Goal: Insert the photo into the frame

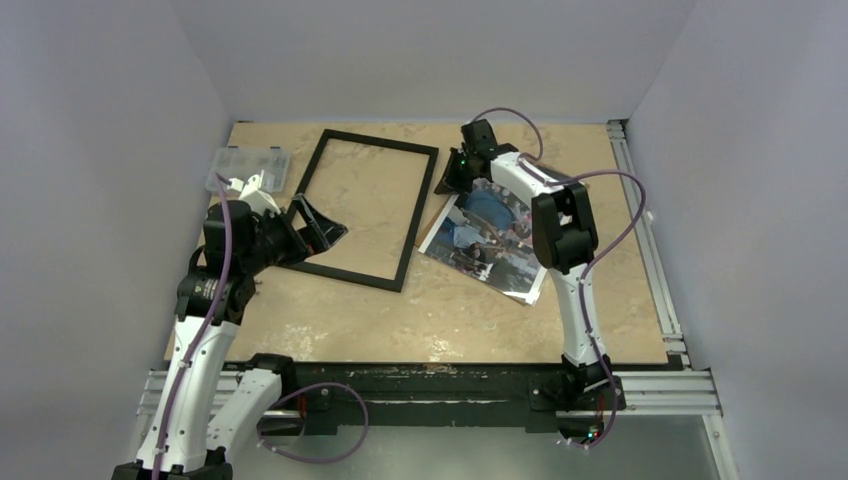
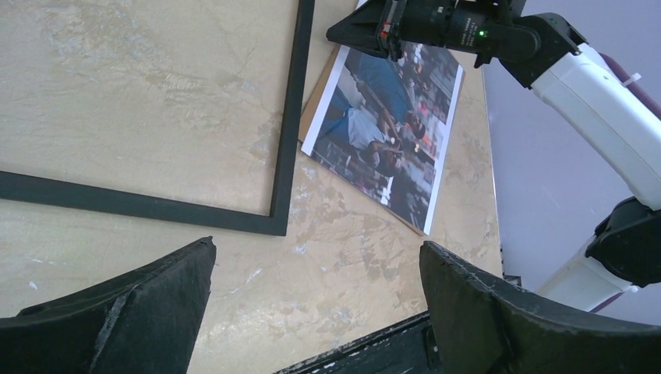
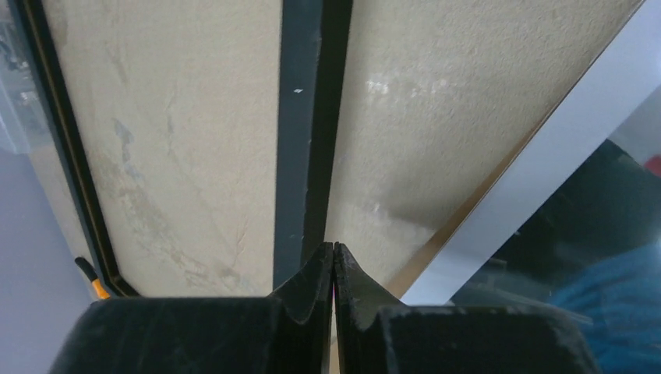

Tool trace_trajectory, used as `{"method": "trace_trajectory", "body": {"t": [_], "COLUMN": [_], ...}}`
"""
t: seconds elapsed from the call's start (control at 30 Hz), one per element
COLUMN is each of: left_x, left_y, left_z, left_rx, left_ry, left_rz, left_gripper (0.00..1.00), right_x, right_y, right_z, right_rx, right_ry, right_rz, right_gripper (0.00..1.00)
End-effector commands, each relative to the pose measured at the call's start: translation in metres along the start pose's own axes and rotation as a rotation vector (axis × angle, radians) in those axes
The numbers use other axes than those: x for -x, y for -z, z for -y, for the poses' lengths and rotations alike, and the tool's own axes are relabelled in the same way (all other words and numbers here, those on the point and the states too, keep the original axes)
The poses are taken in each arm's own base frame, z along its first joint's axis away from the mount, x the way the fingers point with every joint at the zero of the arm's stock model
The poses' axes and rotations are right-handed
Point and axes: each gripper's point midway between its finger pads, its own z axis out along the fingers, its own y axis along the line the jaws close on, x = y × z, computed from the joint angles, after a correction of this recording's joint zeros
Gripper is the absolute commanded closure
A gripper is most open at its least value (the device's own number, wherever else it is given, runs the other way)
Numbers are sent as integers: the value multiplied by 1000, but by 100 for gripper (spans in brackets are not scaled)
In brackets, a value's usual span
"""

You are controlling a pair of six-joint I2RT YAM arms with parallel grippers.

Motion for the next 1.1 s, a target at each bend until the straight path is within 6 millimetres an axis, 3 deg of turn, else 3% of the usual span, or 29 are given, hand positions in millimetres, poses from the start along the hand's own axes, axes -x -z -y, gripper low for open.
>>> {"method": "trace_trajectory", "body": {"t": [0.0,0.23,0.43,0.63,0.9,1.07], "left_x": [10,4,-1,-11,-30,-38], "left_y": [1,1,-5,-14,-28,-36], "left_z": [4,-1,-7,-22,-42,-41], "left_rx": [1,14,38,103,169,158], "left_ry": [-8,-6,11,41,65,56], "left_rz": [27,8,-27,-87,-189,-211], "left_gripper": [0,0,0,0,0,0], "right_x": [5,-22,-47,-77,-83,-78], "right_y": [-4,-14,-4,14,45,51], "right_z": [-11,3,20,50,85,103], "right_rx": [31,-20,-177,-357,-515,-585], "right_ry": [-26,-11,123,257,295,298], "right_rz": [-18,-93,-140,-190,-166,-150], "right_gripper": [100,100,100,100,100,100]}}
